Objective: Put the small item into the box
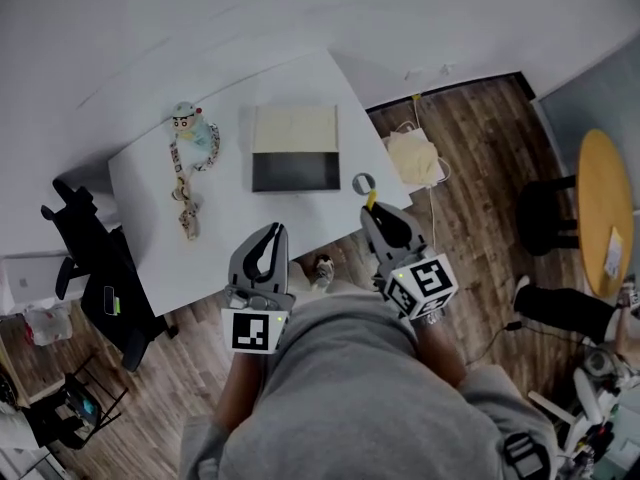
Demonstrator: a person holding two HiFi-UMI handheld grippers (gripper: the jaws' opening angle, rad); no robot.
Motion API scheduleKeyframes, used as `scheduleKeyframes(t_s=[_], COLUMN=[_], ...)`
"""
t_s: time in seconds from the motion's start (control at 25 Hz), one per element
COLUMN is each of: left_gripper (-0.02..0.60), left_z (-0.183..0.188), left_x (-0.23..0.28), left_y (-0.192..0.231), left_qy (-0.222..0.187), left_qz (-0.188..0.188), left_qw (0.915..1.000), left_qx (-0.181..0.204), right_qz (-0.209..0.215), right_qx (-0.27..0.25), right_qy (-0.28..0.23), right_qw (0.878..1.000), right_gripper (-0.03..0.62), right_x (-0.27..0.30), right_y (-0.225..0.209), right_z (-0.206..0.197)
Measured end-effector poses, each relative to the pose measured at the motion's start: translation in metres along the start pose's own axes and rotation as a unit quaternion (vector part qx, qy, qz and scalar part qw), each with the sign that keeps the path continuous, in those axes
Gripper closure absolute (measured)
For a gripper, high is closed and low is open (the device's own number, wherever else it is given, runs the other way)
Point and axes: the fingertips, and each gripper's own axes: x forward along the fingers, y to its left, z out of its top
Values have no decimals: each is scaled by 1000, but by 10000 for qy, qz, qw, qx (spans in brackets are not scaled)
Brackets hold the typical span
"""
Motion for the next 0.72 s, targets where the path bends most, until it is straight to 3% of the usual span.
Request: scheduleKeyframes(t_s=[0.36, 0.72], left_gripper=[537, 537], left_z=[-13, -17], left_x=[11, 51], left_y=[22, 49], left_qy=[77, 118], left_qz=[85, 13], left_qw=[9998, 9999], left_qx=[-144, -23], right_qz=[24, 216], right_qx=[-405, -535], right_qy=[363, 1071], right_qw=[9985, 9926], right_gripper=[525, 525], right_x=[38, 83], right_y=[-3, -7], right_z=[-8, -28])
